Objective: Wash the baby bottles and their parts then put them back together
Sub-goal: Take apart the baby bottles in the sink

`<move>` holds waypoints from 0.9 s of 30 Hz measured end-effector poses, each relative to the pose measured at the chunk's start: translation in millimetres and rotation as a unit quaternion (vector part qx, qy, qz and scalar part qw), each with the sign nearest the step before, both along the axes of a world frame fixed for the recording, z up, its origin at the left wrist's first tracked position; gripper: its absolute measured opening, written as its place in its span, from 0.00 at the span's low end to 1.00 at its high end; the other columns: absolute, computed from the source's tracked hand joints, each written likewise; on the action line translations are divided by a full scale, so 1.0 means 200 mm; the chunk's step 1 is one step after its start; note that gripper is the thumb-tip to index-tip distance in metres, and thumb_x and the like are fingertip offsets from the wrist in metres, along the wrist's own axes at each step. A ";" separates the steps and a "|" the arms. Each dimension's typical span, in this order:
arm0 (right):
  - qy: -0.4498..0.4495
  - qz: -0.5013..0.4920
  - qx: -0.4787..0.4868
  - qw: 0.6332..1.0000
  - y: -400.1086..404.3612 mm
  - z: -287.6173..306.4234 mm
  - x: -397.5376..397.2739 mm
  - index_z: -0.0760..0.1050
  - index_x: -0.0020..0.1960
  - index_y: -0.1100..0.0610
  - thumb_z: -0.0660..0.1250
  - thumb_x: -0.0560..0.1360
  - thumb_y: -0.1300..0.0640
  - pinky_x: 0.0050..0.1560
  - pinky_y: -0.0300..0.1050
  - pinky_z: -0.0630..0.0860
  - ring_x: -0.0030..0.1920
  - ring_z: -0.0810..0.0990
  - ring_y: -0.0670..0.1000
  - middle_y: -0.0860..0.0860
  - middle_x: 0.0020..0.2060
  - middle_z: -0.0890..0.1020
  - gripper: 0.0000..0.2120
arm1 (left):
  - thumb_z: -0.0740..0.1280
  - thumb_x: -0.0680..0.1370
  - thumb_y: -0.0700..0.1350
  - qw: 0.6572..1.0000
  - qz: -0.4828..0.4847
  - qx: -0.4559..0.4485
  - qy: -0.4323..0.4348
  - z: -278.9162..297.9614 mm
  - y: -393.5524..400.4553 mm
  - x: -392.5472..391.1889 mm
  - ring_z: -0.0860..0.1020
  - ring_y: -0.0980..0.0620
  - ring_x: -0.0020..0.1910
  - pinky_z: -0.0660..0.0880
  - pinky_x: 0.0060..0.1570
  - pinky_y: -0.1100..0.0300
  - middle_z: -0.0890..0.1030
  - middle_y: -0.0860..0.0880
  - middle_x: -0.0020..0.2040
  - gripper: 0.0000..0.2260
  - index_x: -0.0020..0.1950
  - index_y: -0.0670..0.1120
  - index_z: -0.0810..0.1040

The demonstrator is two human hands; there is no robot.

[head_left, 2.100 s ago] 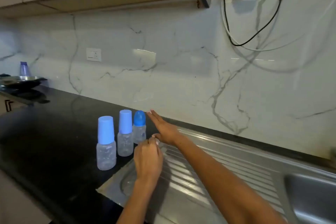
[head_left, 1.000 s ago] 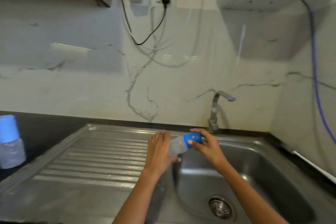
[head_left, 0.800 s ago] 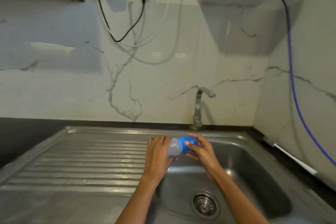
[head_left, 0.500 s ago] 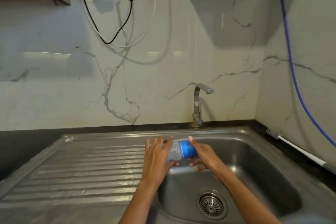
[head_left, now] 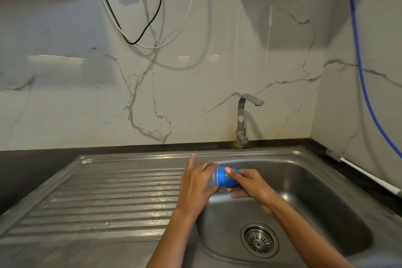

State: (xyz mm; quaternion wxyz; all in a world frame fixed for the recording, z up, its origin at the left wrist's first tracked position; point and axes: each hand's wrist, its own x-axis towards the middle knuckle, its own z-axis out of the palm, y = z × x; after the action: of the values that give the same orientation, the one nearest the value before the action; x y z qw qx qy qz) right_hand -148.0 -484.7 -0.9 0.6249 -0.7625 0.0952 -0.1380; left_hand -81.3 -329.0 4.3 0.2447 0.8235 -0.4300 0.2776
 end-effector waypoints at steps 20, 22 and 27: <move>-0.034 0.054 -0.078 0.995 0.00 0.04 -0.01 0.69 0.68 0.56 0.64 0.78 0.49 0.47 0.40 0.81 0.50 0.84 0.50 0.53 0.56 0.80 0.21 | 0.81 0.60 0.41 0.995 -0.005 -0.054 -0.084 0.03 0.01 0.01 0.80 0.50 0.47 0.72 0.58 0.52 0.82 0.49 0.48 0.21 0.51 0.43 0.83; -0.003 0.039 -0.043 0.998 0.02 0.05 -0.03 0.71 0.61 0.54 0.58 0.77 0.40 0.38 0.41 0.81 0.40 0.85 0.52 0.56 0.47 0.83 0.22 | 0.81 0.61 0.42 0.994 -0.009 -0.060 -0.095 0.02 0.00 0.00 0.80 0.50 0.48 0.71 0.60 0.53 0.82 0.49 0.48 0.21 0.52 0.44 0.82; -0.061 0.026 -0.055 0.996 0.02 0.06 -0.02 0.73 0.59 0.61 0.63 0.77 0.49 0.38 0.45 0.82 0.38 0.83 0.49 0.61 0.46 0.81 0.17 | 0.80 0.60 0.38 0.994 -0.020 -0.079 -0.074 0.03 -0.01 0.02 0.79 0.48 0.48 0.68 0.62 0.56 0.82 0.48 0.48 0.21 0.52 0.42 0.82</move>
State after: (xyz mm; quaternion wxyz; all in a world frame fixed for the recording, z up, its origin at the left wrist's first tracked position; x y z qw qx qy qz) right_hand -152.5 -480.1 11.8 0.5897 -0.7883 0.0294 -0.1729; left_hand -77.9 -330.4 9.5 0.2816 0.7701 -0.4400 0.3661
